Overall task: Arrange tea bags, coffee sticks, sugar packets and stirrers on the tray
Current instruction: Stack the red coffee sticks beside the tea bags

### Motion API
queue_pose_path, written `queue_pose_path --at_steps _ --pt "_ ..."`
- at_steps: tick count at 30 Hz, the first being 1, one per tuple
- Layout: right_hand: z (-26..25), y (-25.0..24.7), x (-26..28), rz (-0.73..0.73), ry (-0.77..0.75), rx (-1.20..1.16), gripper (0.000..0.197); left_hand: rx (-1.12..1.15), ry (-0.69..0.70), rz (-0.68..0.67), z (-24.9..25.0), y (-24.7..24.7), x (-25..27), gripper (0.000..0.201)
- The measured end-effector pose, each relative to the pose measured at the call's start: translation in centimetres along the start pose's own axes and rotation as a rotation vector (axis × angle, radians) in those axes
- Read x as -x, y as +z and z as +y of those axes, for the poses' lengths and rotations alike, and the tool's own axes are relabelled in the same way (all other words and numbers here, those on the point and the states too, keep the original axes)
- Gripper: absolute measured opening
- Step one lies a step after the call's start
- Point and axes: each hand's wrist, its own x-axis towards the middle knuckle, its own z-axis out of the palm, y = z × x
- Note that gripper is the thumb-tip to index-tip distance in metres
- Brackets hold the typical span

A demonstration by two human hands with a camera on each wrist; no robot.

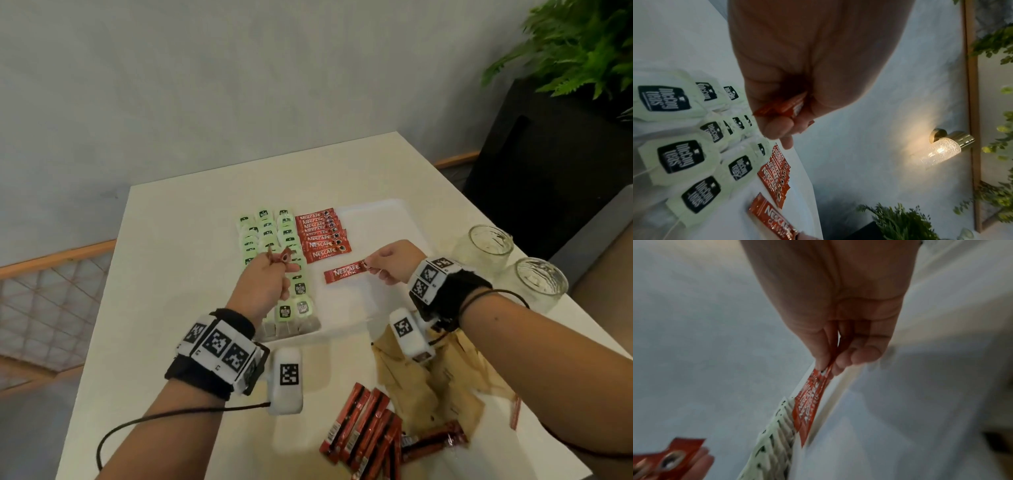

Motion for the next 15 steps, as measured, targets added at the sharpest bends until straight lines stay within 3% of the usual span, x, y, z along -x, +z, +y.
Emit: queue_pose_path --at_steps 4,15 --pt "-0.4 0.8 -1.7 0.046 0.069 0.022 0.018 0.103 0.049 0.003 -0.3 -0.6 -0.1 0.019" --pt "-2.2 2.0 -4.2 0.099 0.138 0.213 0.033 -0.005 0.099 -0.015 -1.2 -1.1 -1.3 0.018"
